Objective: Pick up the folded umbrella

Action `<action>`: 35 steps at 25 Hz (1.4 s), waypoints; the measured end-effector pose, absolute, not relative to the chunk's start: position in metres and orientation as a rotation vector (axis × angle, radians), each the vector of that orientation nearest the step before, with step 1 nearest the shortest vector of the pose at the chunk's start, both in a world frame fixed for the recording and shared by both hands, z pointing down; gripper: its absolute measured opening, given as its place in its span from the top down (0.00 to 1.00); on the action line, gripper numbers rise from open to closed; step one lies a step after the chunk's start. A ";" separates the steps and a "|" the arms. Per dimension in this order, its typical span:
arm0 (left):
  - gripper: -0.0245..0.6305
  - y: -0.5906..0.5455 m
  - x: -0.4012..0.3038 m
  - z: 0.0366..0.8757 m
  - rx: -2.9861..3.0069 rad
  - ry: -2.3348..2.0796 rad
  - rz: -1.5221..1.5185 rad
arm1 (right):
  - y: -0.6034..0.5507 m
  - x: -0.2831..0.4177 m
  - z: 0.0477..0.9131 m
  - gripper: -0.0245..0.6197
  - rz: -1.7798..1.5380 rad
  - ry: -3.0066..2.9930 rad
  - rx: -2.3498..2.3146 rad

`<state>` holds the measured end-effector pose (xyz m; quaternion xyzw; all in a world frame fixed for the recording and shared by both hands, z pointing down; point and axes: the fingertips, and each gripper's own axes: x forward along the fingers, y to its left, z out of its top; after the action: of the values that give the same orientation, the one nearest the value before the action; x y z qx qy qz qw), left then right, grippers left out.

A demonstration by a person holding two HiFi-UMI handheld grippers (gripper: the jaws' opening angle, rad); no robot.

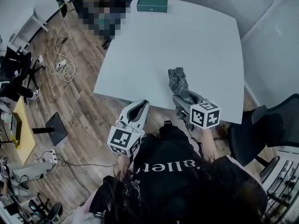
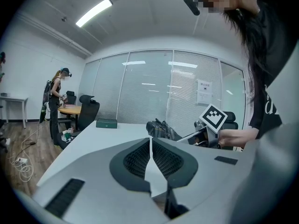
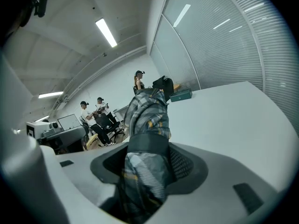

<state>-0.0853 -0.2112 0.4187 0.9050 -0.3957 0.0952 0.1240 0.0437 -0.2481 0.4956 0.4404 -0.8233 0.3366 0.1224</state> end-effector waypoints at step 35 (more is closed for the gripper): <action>0.92 -0.097 -0.131 0.435 2.654 -1.017 0.289 | -0.092 -0.018 0.493 0.59 1.053 -2.346 1.312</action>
<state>-0.1307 -0.0971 0.4354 0.9196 -0.3523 0.1003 0.1420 -0.0179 -0.0920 0.4927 0.4509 -0.8061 0.3617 0.1268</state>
